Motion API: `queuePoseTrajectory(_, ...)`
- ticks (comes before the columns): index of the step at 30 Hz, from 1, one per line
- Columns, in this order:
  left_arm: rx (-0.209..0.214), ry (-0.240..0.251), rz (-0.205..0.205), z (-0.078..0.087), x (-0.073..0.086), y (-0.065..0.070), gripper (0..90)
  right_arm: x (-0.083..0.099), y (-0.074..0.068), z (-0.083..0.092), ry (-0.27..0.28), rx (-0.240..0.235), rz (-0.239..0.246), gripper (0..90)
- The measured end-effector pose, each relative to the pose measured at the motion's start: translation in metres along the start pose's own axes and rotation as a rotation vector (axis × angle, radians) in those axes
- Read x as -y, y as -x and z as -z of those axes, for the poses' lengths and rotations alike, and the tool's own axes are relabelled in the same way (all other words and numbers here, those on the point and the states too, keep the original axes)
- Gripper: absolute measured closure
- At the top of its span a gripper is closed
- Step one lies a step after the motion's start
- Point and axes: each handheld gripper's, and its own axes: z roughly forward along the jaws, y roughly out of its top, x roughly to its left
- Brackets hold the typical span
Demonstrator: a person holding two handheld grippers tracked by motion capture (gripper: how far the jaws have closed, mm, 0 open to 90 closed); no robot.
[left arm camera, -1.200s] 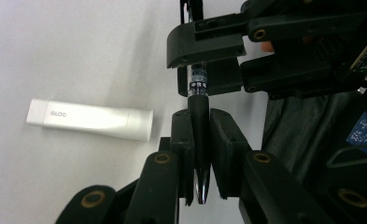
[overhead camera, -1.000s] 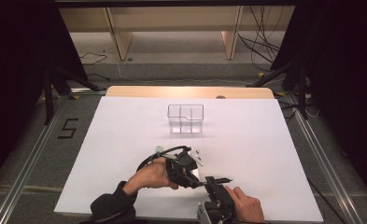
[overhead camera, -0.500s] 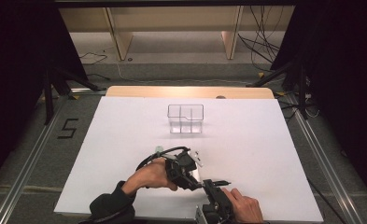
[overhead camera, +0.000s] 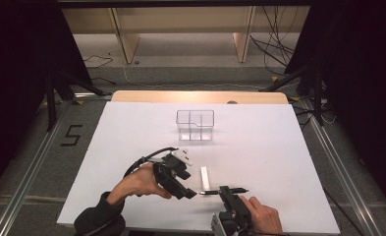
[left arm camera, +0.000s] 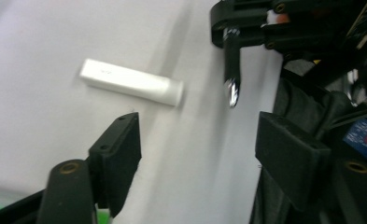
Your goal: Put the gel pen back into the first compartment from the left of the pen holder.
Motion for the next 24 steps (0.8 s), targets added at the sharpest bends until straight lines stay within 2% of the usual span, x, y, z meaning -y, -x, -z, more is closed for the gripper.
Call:
queuePoseTrajectory(5, -0.06, 0.082, 0.027, 0.007, 0.011, -0.008, 25.0, 0.006, 0.008, -0.004, 0.004, -0.008, -0.056, 79.5)
queuePoseTrajectory(7, -0.082, 0.132, 0.044, 0.009, 0.016, -0.011, 23.6, 0.009, 0.011, -0.006, 0.003, -0.006, -0.094, 79.5)
queuePoseTrajectory(11, -0.128, 0.194, 0.074, 0.009, 0.024, -0.019, 22.6, 0.013, 0.022, -0.008, 0.022, -0.031, -0.178, 79.5)
queuePoseTrajectory(14, -0.181, 0.24, 0.104, 0.009, 0.031, -0.023, 21.9, 0.016, 0.032, -0.01, 0.041, -0.057, -0.289, 79.5)
queuePoseTrajectory(17, -0.238, 0.272, 0.143, 0.009, 0.038, -0.025, 21.7, 0.02, 0.047, -0.013, 0.071, -0.107, -0.41, 79.5)
queuePoseTrajectory(19, -0.271, 0.292, 0.165, 0.008, 0.043, -0.027, 21.2, 0.023, 0.055, -0.017, 0.106, -0.138, -0.543, 79.5)
queuePoseTrajectory(24, -0.341, 0.349, 0.238, 0.004, 0.058, -0.028, 19.5, 0.032, 0.076, -0.031, 0.192, -0.249, -0.834, 79.5)
